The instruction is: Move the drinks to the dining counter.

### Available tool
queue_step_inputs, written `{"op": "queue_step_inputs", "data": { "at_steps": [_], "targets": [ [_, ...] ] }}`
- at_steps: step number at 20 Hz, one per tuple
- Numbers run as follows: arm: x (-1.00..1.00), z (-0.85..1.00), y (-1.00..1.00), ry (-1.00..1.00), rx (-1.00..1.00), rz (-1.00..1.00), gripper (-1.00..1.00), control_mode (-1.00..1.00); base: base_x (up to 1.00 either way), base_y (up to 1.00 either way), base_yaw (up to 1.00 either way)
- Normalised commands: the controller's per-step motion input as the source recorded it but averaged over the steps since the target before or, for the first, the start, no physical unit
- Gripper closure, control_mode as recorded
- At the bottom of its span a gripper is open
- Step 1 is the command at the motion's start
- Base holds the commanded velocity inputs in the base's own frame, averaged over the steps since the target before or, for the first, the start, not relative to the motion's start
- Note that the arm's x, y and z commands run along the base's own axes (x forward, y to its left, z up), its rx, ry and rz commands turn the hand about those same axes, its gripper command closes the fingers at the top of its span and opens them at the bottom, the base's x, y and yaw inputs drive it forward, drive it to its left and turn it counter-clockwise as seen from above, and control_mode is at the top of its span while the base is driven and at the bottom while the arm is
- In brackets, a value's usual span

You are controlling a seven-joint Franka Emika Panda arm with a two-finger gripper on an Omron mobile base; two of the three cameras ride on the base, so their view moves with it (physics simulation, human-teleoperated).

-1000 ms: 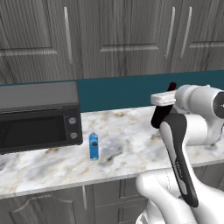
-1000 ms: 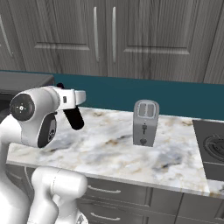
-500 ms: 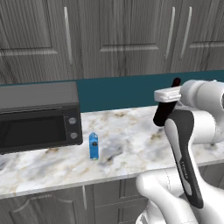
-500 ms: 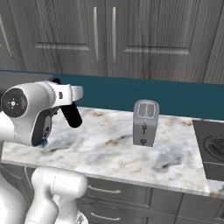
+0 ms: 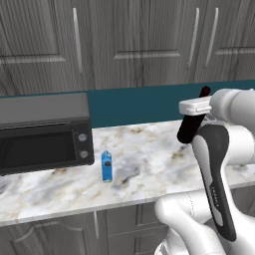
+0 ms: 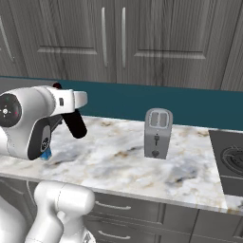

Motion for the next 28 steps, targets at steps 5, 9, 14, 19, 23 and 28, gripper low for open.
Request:
{"op": "queue_step_inputs", "data": {
  "at_steps": [5,9,14,19,23,28],
  "targets": [
    [-0.04,0.01,0.00,0.00,0.00,0.00,1.00,-1.00,0.00,0.00,0.00],
    [0.00,0.00,0.00,0.00,0.00,0.00,1.00,-1.00,0.00,0.00,0.00],
    [0.00,0.00,0.00,0.00,0.00,0.00,1.00,-1.00,0.00,0.00,0.00],
    [0.00,0.00,0.00,0.00,0.00,0.00,1.00,1.00,0.00,0.01,0.00],
    [0.00,0.00,0.00,0.00,0.00,0.00,1.00,1.00,-0.09,0.19,0.06],
    [0.00,0.00,0.00,0.00,0.00,0.00,1.00,1.00,-0.26,0.16,0.23]
  ]
}}
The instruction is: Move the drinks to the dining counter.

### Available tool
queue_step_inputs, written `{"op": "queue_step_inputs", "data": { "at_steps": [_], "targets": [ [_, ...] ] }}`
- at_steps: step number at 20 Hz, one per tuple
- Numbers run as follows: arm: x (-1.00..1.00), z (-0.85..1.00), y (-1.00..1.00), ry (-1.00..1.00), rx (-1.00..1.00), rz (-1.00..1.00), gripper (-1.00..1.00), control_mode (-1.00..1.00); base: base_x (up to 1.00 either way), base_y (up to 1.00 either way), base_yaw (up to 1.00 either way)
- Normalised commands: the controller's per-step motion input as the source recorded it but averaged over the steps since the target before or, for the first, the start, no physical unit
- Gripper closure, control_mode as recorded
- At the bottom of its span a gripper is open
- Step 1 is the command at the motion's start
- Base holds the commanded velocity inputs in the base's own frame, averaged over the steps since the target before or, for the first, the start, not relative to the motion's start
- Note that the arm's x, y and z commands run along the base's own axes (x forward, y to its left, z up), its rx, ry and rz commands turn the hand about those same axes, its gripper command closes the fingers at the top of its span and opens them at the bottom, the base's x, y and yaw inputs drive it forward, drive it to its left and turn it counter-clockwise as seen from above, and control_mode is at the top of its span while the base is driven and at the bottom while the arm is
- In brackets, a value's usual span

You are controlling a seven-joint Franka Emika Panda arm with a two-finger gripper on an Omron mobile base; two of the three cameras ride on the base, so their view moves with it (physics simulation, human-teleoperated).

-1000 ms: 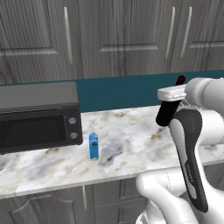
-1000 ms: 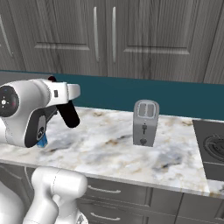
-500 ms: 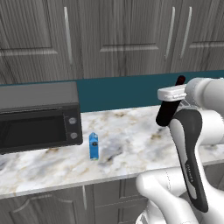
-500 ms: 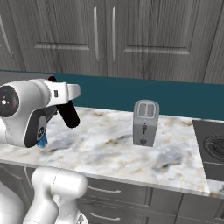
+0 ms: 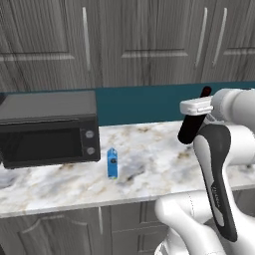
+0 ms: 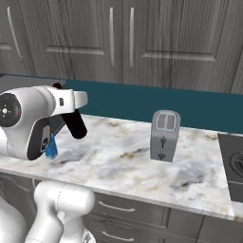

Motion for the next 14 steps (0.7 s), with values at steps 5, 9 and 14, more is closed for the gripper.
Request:
{"op": "queue_step_inputs", "data": {
  "at_steps": [5,9,14],
  "targets": [
    [0.00,0.00,0.00,0.00,0.00,0.00,1.00,1.00,-0.38,0.16,0.24],
    [0.00,0.00,0.00,0.00,0.00,0.00,1.00,1.00,-0.55,0.20,0.26],
    [0.00,0.00,0.00,0.00,0.00,0.00,1.00,1.00,-0.72,0.20,0.24]
  ]
}}
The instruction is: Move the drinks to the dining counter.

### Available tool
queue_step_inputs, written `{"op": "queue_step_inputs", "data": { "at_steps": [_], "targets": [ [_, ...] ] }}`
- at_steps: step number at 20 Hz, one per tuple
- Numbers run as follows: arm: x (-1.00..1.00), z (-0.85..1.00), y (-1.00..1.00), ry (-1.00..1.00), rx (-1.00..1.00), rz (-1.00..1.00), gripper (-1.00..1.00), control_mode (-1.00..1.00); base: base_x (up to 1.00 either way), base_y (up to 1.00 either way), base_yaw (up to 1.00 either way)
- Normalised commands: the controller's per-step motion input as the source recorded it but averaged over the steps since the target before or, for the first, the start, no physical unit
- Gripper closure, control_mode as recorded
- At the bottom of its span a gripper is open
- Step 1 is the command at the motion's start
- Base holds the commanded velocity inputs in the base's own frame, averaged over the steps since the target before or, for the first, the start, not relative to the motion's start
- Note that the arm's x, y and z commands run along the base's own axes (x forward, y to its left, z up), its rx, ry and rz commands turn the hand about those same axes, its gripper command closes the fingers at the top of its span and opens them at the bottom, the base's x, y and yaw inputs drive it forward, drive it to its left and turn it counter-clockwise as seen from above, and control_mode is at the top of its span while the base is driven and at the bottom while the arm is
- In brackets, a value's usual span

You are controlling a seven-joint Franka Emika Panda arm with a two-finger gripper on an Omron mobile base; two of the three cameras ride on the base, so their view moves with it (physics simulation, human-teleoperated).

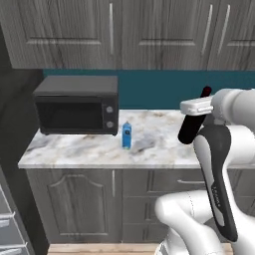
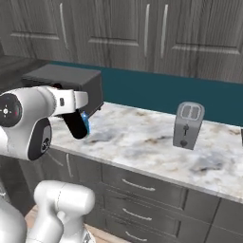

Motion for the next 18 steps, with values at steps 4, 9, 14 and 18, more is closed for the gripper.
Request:
{"op": "queue_step_inputs", "data": {
  "at_steps": [4,9,14,18],
  "targets": [
    [0.00,0.00,0.00,0.00,0.00,0.00,1.00,1.00,-0.49,0.23,0.26],
    [0.00,0.00,0.00,0.00,0.00,0.00,1.00,1.00,-0.20,0.27,0.34],
    [0.00,0.00,0.00,0.00,0.00,0.00,1.00,1.00,-0.14,0.30,0.39],
    [0.00,0.00,0.00,0.00,0.00,0.00,1.00,1.00,-0.14,0.31,0.43]
  ]
}}
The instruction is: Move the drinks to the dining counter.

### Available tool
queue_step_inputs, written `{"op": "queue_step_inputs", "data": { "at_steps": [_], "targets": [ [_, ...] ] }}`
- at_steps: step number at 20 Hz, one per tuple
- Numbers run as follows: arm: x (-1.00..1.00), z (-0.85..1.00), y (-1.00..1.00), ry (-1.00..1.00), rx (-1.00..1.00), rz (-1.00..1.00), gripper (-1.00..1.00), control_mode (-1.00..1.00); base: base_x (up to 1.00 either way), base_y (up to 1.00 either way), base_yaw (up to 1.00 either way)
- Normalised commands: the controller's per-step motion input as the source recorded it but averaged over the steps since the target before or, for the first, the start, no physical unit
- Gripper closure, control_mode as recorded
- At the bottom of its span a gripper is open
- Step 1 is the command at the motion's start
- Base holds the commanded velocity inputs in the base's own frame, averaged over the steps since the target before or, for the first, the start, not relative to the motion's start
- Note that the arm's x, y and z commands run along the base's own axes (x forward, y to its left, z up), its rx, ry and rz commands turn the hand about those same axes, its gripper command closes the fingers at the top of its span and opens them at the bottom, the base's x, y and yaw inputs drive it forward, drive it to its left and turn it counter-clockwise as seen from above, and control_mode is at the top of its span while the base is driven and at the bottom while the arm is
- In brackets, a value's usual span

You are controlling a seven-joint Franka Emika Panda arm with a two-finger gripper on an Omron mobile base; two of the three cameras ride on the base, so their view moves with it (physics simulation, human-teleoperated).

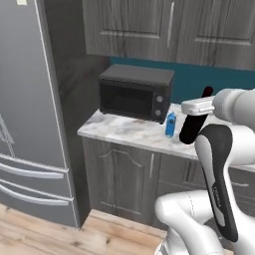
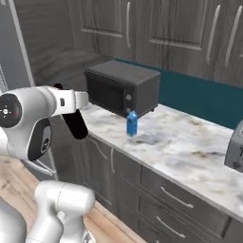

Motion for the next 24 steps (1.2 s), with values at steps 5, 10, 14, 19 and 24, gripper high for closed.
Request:
{"op": "queue_step_inputs", "data": {
  "at_steps": [5,10,14,19,24],
  "targets": [
    [0.00,0.00,0.00,0.00,0.00,0.00,1.00,1.00,-0.14,0.30,0.41],
    [0.00,0.00,0.00,0.00,0.00,0.00,1.00,1.00,-0.12,0.20,0.38],
    [0.00,0.00,0.00,0.00,0.00,0.00,1.00,1.00,-0.14,0.11,0.39],
    [0.00,0.00,0.00,0.00,0.00,0.00,1.00,1.00,-0.13,0.09,0.39],
    [0.00,0.00,0.00,0.00,0.00,0.00,1.00,1.00,-0.17,0.09,0.38]
  ]
}}
